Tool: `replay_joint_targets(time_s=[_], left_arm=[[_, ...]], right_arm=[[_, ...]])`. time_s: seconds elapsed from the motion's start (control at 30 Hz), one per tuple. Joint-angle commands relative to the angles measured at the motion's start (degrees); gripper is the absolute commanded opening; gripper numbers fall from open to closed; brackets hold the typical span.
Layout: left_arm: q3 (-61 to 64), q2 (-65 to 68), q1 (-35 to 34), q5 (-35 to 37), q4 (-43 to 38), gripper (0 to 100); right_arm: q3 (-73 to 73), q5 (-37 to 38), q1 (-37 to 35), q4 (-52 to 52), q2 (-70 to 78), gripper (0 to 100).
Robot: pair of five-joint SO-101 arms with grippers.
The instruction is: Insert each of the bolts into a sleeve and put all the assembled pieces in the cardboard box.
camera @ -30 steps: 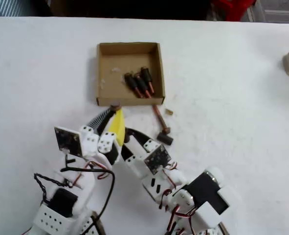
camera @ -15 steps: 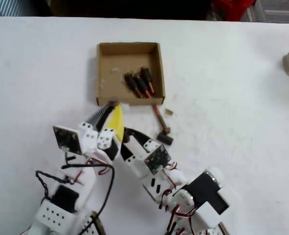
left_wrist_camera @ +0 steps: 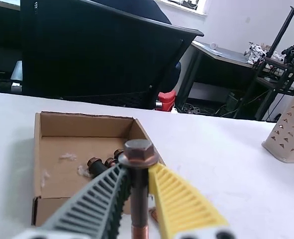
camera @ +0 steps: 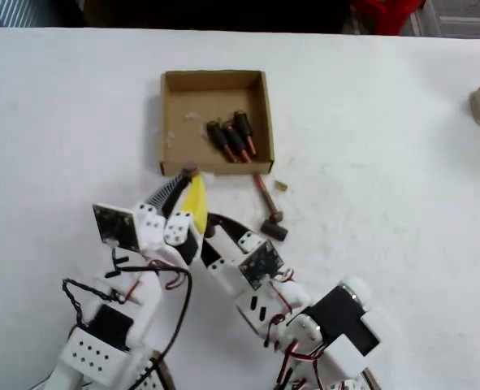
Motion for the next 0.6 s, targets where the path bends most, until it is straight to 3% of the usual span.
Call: replay_joint_targets(time_s=[0.0, 0.13, 0.57], left_arm=[[-0.35, -8.22, -0.04, 0.79, 7.82, 2], [-0.53, -11.47, 1.27, 0.70, 12.48, 2], [-0.44, -6.64, 1.80, 0.44, 10.20, 2]], right_arm=[[0.35, 0.18, -0.04, -1.63, -0.40, 1.6], [0.35, 0.18, -0.04, -1.63, -0.40, 1.6], [0.35, 0.18, -0.04, -1.63, -0.40, 1.6]])
